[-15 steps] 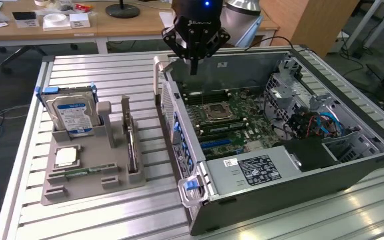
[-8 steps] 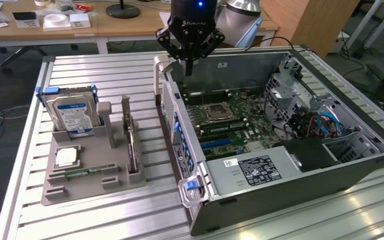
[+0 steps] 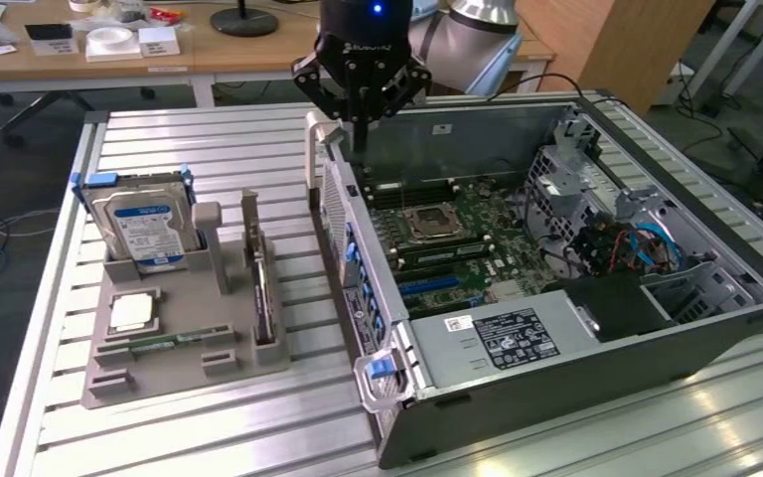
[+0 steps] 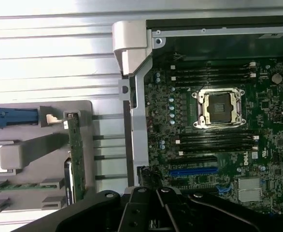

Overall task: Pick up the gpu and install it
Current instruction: 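Reach for the gpu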

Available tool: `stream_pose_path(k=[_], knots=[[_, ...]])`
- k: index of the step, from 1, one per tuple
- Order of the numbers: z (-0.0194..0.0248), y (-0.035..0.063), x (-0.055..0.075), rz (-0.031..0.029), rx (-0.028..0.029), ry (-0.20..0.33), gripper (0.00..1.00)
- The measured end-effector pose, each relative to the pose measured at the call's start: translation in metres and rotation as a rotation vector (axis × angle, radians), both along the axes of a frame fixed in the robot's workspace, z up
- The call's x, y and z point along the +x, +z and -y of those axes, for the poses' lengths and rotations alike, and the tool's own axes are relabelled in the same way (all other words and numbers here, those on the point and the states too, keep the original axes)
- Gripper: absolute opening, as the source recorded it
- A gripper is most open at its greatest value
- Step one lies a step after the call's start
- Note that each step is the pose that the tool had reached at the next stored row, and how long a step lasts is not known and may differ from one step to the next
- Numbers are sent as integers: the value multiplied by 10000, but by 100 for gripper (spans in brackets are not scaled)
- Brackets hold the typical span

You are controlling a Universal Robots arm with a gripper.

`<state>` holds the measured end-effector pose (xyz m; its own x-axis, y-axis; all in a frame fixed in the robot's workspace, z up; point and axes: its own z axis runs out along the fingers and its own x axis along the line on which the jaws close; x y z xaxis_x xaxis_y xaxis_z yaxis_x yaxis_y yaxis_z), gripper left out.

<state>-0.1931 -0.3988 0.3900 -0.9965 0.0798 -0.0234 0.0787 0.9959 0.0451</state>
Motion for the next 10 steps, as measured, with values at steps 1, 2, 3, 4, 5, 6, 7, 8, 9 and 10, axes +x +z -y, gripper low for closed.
stream_pose_path(k=[1,2,3,4,5,6,7,8,9,10], knots=[[0,0,-20,-1,-1,-2,11],[0,-1,-41,-1,-1,-6,11],[0,-2,-65,-1,0,-9,11],[0,-3,-87,-1,0,-13,11],[0,-5,-111,-1,0,-16,11],[0,-6,-132,-1,0,-19,11],[0,-7,-151,0,0,-21,11],[0,-8,-170,-1,-1,-24,11],[0,-9,-190,-1,0,-27,11],[0,-10,-211,0,0,-30,11]])
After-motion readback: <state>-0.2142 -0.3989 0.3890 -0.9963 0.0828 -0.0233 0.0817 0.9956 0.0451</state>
